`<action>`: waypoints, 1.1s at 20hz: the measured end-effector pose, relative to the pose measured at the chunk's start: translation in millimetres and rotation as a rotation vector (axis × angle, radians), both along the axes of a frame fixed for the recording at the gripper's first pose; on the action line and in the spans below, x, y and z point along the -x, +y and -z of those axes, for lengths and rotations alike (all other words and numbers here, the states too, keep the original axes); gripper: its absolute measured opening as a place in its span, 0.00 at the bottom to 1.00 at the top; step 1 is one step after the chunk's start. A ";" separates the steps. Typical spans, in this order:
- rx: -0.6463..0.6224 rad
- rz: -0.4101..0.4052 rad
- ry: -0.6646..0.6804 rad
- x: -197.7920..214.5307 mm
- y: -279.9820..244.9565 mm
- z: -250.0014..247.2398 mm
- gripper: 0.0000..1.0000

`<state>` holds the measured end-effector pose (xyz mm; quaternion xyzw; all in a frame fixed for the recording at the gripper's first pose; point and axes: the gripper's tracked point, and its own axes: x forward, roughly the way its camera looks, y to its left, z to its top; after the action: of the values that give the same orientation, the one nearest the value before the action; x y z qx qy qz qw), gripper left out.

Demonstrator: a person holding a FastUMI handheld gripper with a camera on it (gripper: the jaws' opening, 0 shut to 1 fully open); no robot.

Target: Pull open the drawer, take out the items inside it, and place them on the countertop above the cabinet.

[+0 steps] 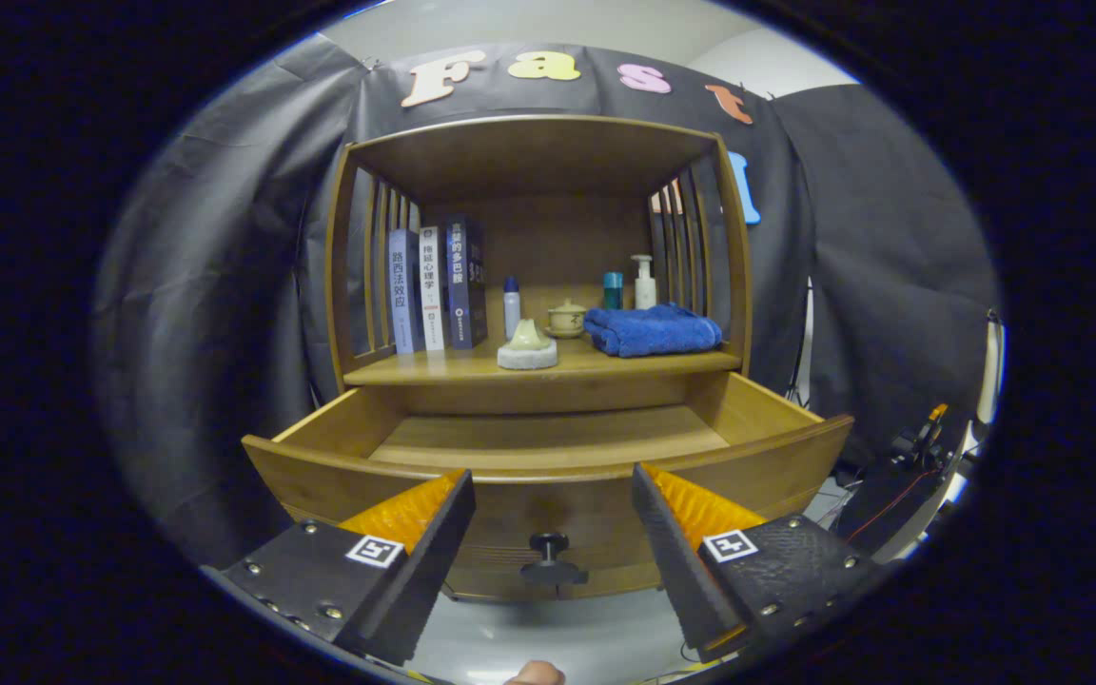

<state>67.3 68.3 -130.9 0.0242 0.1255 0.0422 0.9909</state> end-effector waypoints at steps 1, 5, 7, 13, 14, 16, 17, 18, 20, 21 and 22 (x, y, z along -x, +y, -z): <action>0.004 -0.007 0.014 -1.4 1.2 6.4 0.99; -0.004 -0.031 0.049 -8.6 9.4 21.9 0.99; -0.003 -0.030 0.070 -11.9 8.6 28.2 0.99; 0.011 -0.008 0.076 -15.5 6.7 32.3 0.97; 0.018 -0.013 0.083 -15.9 5.9 32.4 0.97; 0.030 -0.025 0.090 -21.3 5.7 31.3 0.97; 0.038 -0.031 0.094 -23.7 5.6 30.8 0.96; 0.046 -0.035 0.097 -24.7 4.6 30.5 0.96; 0.036 -0.035 0.085 -28.0 4.5 26.3 0.96; 0.027 -0.035 0.071 -30.5 4.8 23.0 0.96; 0.022 -0.035 0.057 -34.6 5.7 20.7 0.96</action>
<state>101.9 74.0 -151.6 0.0122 0.1548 0.0575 0.9862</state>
